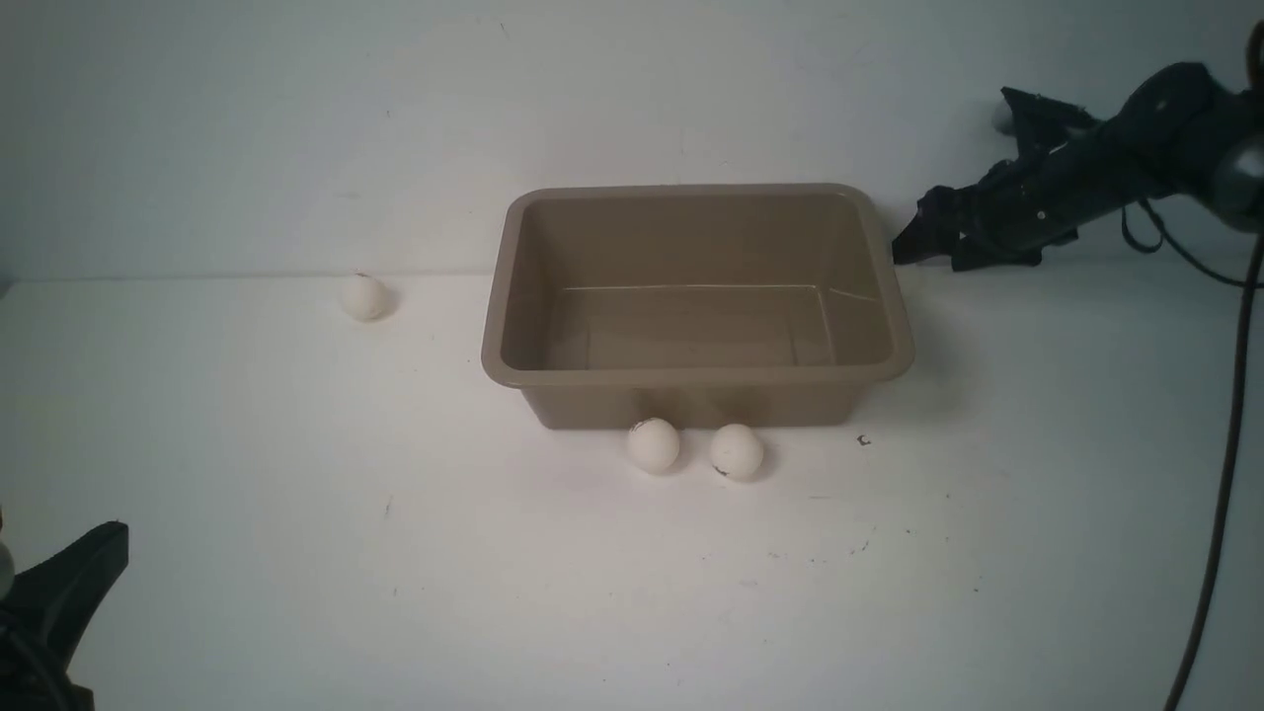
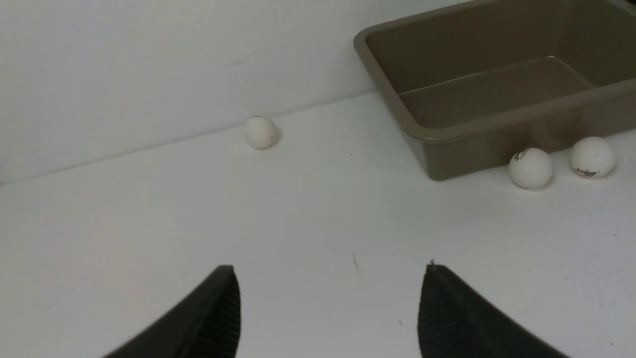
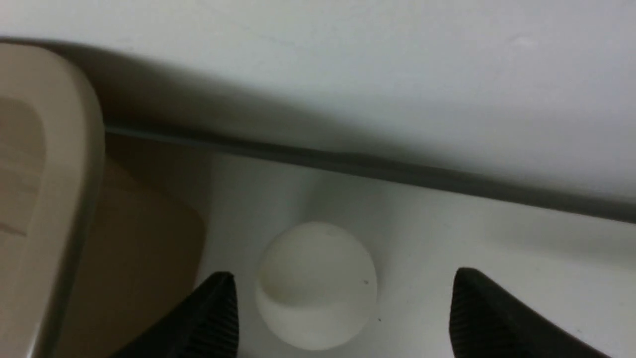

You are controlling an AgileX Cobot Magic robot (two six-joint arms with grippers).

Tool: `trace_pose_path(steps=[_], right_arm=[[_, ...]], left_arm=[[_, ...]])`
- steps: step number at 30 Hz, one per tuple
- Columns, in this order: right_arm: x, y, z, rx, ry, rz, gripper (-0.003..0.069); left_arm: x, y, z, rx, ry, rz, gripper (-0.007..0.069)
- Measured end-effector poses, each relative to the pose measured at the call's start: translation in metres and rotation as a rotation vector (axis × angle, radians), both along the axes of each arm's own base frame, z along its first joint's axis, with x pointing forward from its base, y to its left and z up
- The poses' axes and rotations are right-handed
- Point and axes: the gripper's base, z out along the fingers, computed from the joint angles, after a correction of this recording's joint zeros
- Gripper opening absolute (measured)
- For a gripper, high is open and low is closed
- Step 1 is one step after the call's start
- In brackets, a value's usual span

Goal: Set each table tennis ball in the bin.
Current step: Use the left arm to clamp the table tennis ball closest to it

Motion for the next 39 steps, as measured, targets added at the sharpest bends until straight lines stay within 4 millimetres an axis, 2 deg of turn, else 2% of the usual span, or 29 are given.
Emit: trace_pose_path(steps=[9,13,16,20,24,30,32,35,39], right_arm=[[0.001,0.002,0.002,0.031,-0.017,-0.006,0.0514],[0.001,0.002,0.002,0.027,-0.023,0.003,0.0514],[0.001,0.002,0.002,0.019,-0.031,0.014,0.0514],[0.0,0.002,0.01,0.005,-0.049,0.038,0.0514],[-0.004,0.001,0.042,-0.036,-0.113,0.06,0.0514],[-0.011,0.001,0.081,-0.049,-0.196,0.059,0.0514],[-0.013,0.001,0.09,-0.053,-0.211,0.067,0.0514],[-0.022,0.002,0.109,-0.06,-0.224,0.098,0.0514],[-0.03,0.003,0.128,-0.063,-0.237,0.117,0.0514]], left_arm=[[0.0,0.0,0.0,0.002,0.0,0.0,0.0436],[0.001,0.003,0.001,0.059,-0.016,0.012,0.0436],[0.009,0.008,0.003,0.071,-0.046,0.061,0.0436],[0.031,0.013,0.002,0.014,-0.035,0.126,0.0436],[0.074,0.018,0.009,-0.011,0.039,0.157,0.0436],[0.122,0.02,0.019,0.016,0.127,0.134,0.044],[0.133,0.021,0.027,0.04,0.125,0.119,0.0452],[0.158,0.022,0.038,0.103,0.117,0.087,0.0516],[0.182,0.026,0.041,0.102,0.127,0.09,0.0561]])
